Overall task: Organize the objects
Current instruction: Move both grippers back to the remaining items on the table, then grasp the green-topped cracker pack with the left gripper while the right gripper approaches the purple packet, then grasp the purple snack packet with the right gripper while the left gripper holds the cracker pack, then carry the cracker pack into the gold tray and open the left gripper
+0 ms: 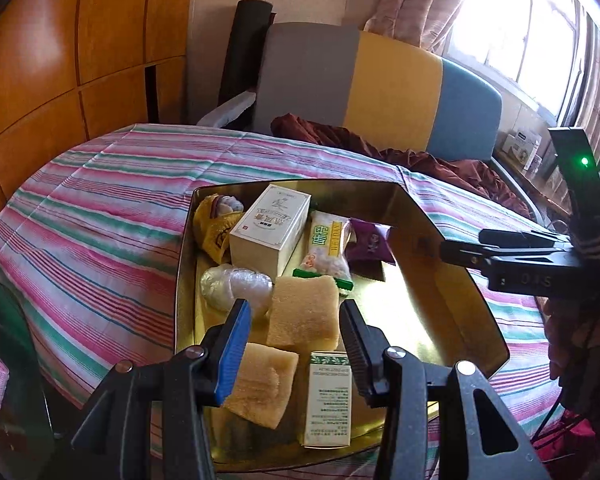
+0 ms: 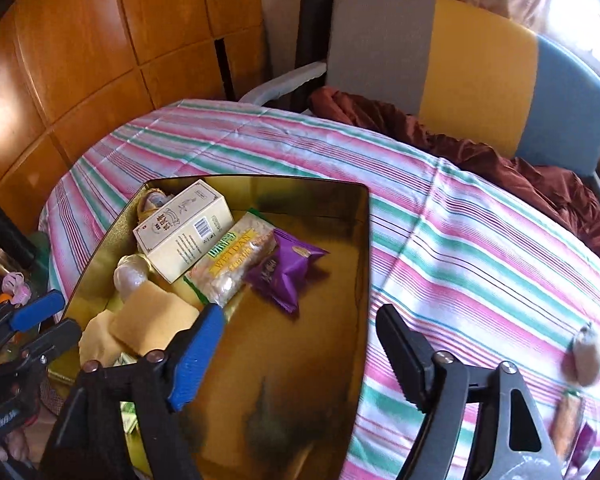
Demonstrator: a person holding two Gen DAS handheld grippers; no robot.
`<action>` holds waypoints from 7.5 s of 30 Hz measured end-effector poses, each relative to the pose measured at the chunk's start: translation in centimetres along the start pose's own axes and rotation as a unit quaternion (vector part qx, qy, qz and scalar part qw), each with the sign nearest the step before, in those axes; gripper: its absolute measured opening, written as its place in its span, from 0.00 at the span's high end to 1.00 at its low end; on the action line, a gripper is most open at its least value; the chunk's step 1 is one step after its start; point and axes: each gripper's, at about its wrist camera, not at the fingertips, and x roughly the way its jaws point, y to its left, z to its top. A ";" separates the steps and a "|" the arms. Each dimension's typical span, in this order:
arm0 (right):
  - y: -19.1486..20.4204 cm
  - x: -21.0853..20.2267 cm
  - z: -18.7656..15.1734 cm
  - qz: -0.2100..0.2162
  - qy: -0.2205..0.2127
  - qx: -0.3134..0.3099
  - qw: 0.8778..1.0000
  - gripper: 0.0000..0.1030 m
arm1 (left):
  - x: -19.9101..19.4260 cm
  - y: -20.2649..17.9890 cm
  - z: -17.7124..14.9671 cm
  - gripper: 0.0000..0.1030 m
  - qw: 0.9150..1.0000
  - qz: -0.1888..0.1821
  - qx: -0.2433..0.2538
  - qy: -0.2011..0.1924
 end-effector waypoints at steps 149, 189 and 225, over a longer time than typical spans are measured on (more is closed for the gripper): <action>-25.9 -3.7 -14.3 -0.134 0.116 0.162 0.971 0.68 | 9.1 -27.8 -7.8 0.50 0.935 -0.268 0.225 0.062; -25.5 -3.5 -14.1 -0.135 0.115 0.142 0.974 0.66 | 3.5 -25.8 -4.0 0.55 0.936 -0.286 0.198 0.045; -24.5 -3.1 -14.1 -0.158 0.116 0.110 0.975 0.66 | 13.3 -2.2 6.0 0.55 0.989 -0.059 -0.091 0.102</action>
